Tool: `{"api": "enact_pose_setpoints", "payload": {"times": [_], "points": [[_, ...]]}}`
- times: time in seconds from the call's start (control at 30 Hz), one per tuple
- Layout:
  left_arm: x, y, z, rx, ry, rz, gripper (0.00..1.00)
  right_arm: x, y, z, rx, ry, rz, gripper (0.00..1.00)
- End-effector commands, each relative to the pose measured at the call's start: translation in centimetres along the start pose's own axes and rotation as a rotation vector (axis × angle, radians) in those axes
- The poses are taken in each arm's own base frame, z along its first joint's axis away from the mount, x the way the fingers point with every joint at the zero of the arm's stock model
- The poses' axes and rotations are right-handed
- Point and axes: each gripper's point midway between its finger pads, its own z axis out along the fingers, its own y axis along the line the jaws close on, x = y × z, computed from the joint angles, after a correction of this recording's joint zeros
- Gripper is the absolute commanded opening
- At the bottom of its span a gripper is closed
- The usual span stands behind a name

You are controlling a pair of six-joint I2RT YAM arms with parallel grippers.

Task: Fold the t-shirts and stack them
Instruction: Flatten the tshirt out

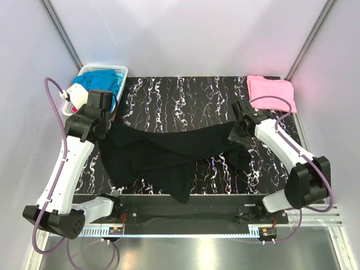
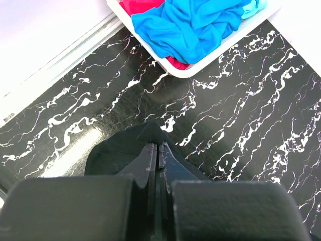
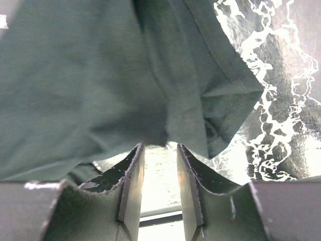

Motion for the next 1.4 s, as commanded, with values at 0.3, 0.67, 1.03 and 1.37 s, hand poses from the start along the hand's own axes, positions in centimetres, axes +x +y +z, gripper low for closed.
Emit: {"api": "enact_pose_setpoints", "payload": {"times": [0.3,0.67,1.03,1.37], "points": [[-1.4,-1.2,-0.4,0.038,-0.026,-0.036,0.00,-1.2,1.0,-2.5,-0.026,-0.057,-0.026,0.38],[-1.0,-1.4,-0.2,0.039,-0.011,-0.028,0.00,0.9,-0.2,-0.5,-0.010,-0.029,0.000,0.38],[-1.4,-1.1,-0.4,0.038,-0.024,-0.020,0.00,1.7,0.6,1.1,-0.055,0.006,-0.025,0.36],[-1.6,-1.1,-0.6,0.044,-0.029,-0.021,0.00,2.0,0.8,1.3,-0.059,0.017,-0.015,0.32]]}}
